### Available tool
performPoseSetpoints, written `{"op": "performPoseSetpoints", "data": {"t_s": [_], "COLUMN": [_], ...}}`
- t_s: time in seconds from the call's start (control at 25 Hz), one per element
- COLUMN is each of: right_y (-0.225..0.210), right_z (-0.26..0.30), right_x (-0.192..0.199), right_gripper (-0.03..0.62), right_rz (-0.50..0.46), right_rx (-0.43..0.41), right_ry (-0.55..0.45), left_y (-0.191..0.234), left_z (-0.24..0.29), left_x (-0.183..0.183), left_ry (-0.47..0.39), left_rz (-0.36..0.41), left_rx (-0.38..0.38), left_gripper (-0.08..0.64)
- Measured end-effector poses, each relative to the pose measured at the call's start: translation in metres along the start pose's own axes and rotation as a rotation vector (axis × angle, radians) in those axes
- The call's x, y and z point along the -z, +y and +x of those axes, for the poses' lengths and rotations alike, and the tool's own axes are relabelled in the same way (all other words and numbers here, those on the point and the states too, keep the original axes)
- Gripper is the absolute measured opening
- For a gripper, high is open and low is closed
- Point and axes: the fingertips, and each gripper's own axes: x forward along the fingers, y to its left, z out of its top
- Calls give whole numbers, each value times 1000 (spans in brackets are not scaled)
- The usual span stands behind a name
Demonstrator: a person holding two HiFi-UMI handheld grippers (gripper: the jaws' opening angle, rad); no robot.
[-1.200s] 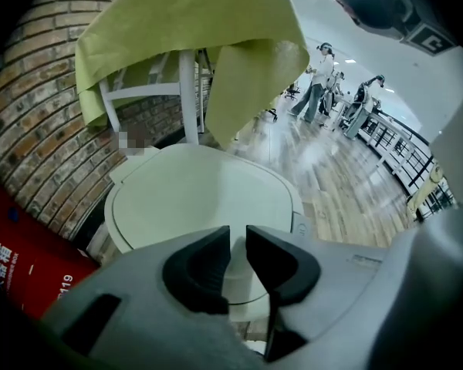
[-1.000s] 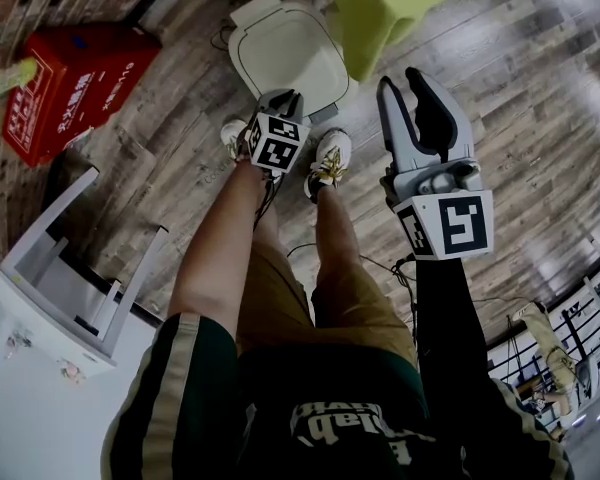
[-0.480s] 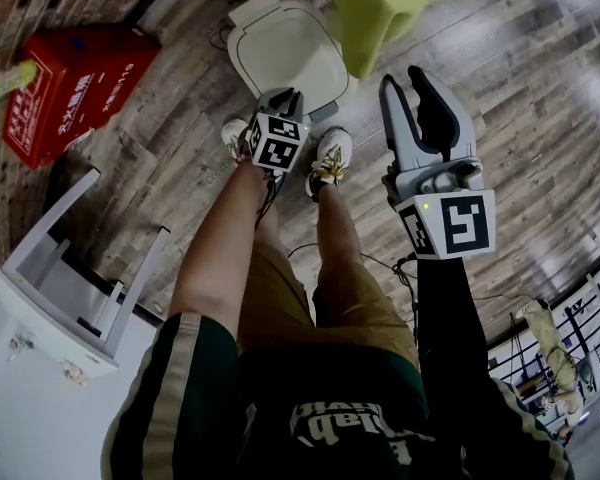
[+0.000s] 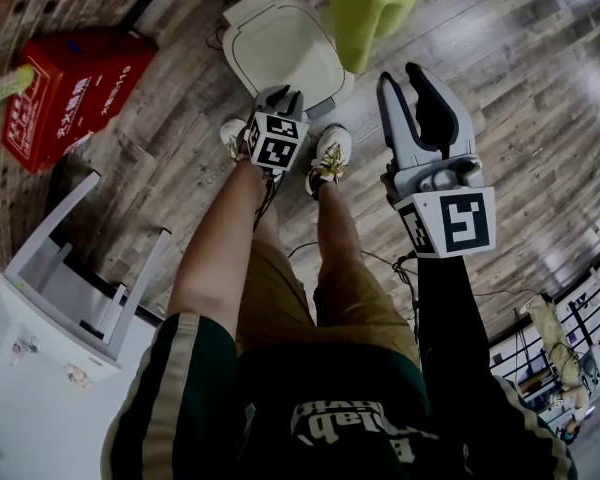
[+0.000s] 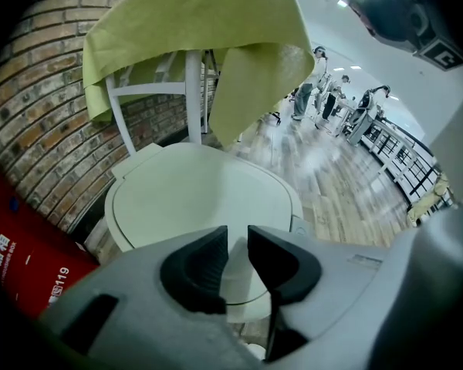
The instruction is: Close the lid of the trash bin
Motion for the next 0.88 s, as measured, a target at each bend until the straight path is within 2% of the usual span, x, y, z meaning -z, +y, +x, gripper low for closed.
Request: {"op": "performPoseSetpoints", "data": {"t_s": [0.36,0.56,0.88], "right_y": [-7,-7,-8], "right_z": [-6,-11,-14], "right_x": [-1,0,-3], "right_gripper": [133,133,133], "right_rz": [-4,-2,0], "right_rx": [8,11,14], "right_ry": [-4,-8,-22], "left_y": [0,2,1], "left_z": [0,0,0], "left_x": [0,-1,-2], "left_ry": [-6,-15,-27], "left_rz": [0,-49,-33], "left_rx": [1,-5,-7], "left_gripper": [83,62,72]}}
